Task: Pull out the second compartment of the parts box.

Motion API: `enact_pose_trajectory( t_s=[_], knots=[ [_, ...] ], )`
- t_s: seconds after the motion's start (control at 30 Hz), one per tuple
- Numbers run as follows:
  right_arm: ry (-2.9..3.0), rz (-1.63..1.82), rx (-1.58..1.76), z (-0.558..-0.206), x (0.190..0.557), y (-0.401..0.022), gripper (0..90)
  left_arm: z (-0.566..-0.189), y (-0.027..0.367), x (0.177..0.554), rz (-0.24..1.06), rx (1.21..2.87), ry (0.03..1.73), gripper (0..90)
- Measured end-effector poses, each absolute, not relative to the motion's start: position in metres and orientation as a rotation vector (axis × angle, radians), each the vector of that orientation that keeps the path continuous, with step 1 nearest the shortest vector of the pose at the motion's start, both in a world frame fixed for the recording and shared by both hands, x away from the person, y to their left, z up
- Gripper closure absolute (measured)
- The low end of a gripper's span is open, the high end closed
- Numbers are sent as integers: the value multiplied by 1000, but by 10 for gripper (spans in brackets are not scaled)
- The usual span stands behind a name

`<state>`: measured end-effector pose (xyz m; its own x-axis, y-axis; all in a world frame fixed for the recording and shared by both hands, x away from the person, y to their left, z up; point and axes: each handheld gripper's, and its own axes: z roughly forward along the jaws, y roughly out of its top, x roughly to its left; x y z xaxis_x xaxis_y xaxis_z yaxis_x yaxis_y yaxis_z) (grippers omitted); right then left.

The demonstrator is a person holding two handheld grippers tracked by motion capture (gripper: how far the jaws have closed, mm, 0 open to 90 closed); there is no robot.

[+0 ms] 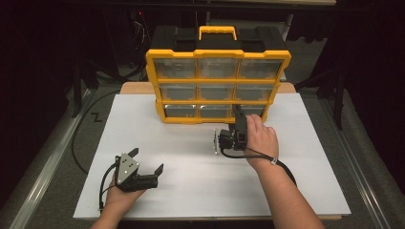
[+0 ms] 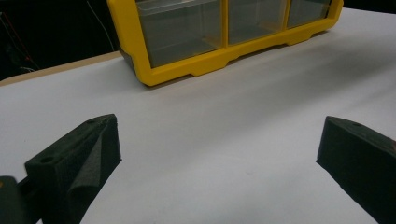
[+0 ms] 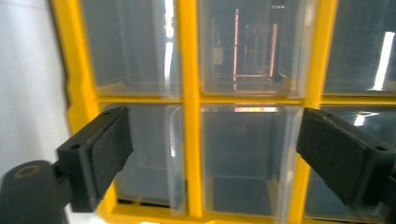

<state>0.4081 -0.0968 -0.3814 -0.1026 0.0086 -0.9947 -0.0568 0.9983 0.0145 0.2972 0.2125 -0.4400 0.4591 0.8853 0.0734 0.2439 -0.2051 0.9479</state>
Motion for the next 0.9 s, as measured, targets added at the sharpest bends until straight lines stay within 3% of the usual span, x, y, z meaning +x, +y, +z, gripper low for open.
enact_pose_trajectory(
  t_s=[0.2, 0.9],
  knots=[
    [1635, 65, -27, -366, 413, -91, 184, -439, 213, 297, 798, 1692, 977, 4],
    [1511, 125, -8, -304, 438, -66, 486, -438, 214, 296, 783, 1689, 966, 4]
  ],
)
